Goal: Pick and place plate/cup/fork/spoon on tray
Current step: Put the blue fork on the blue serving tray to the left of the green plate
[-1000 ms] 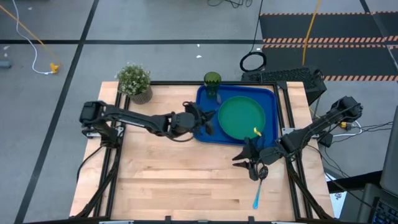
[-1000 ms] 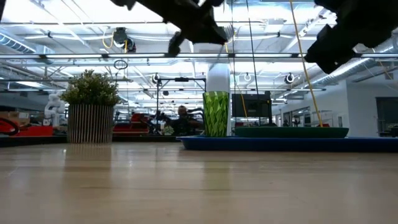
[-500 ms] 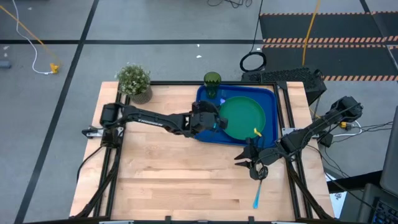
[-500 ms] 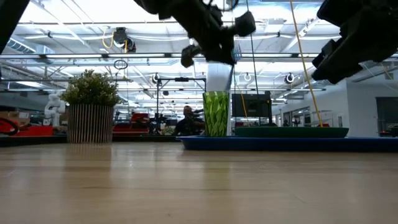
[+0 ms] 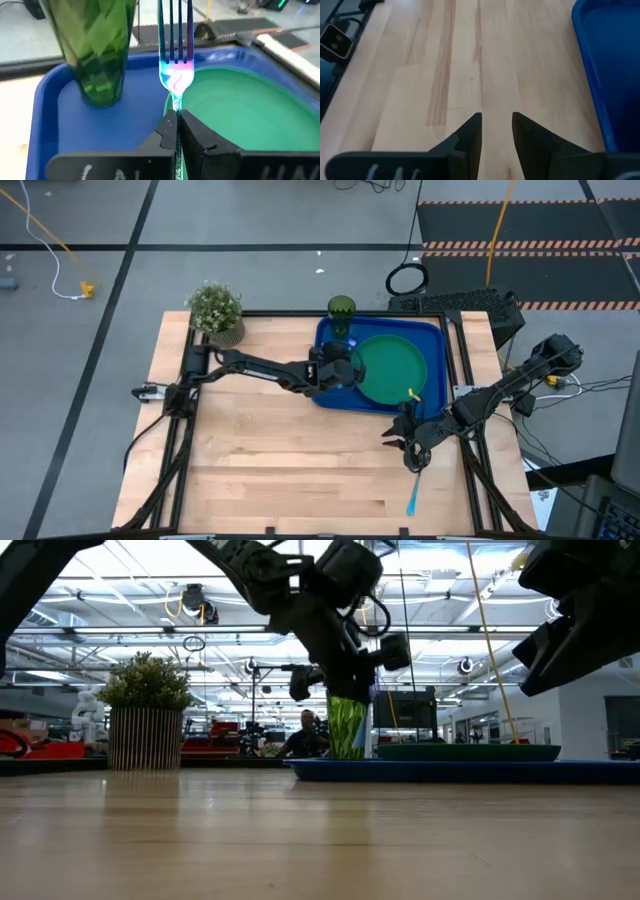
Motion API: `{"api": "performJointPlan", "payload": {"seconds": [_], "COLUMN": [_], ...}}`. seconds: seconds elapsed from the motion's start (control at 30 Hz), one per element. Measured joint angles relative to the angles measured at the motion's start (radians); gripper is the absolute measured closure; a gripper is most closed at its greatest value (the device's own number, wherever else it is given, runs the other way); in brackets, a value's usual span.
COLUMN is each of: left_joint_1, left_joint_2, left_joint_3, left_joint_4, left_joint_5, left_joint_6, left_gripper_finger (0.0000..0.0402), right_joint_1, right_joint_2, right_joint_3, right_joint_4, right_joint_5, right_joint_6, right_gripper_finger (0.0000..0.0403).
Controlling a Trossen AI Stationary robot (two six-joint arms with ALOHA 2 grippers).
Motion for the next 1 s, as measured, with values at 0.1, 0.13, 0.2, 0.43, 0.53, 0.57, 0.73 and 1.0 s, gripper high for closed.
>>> {"api": "performJointPlan", "payload": {"seconds": [0.1,0.13,0.2,0.43,0.53,0.57,0.73,1.0], "left_joint_1": [0.009,0.012,0.013,0.007,-0.001,-0.005,-0.014,0.044], "left_joint_2": [0.011,0.011,0.009,0.015,0.035,0.043,0.044,0.044], "left_joint_3": [0.0,0.0,0.0,0.0,-0.003,-0.004,-0.002,-0.002], "left_joint_4": [-0.011,-0.017,-0.032,-0.05,-0.068,-0.072,-0.066,-0.093], "left_joint_5": [0.009,0.009,0.011,0.057,0.081,0.081,0.079,0.192], "left_joint_6": [-0.005,-0.007,-0.011,-0.037,-0.047,-0.048,-0.062,-0.149], "left_gripper_finger": [0.0394,0.0394,0.0394,0.0394,0.0394,0.0394,0.0394,0.0394], "right_joint_1": [0.0,0.0,-0.002,-0.003,-0.003,-0.003,-0.002,0.013], "right_joint_2": [0.0,0.0,0.0,-0.009,-0.017,-0.024,-0.07,-0.159], "right_joint_3": [0.0,0.0,0.0,0.0,0.001,0.001,0.001,0.001], "right_joint_4": [-0.014,-0.013,-0.01,-0.003,-0.002,-0.006,-0.002,-0.002], "right_joint_5": [0.003,0.003,0.004,0.03,0.031,0.029,0.027,0.026], "right_joint_6": [-0.022,-0.031,-0.046,-0.095,-0.096,-0.095,-0.077,-0.057], "right_gripper_finger": [0.0305,0.0305,0.0305,0.0305,0.0305,0.0305,0.0305,0.0305]}}
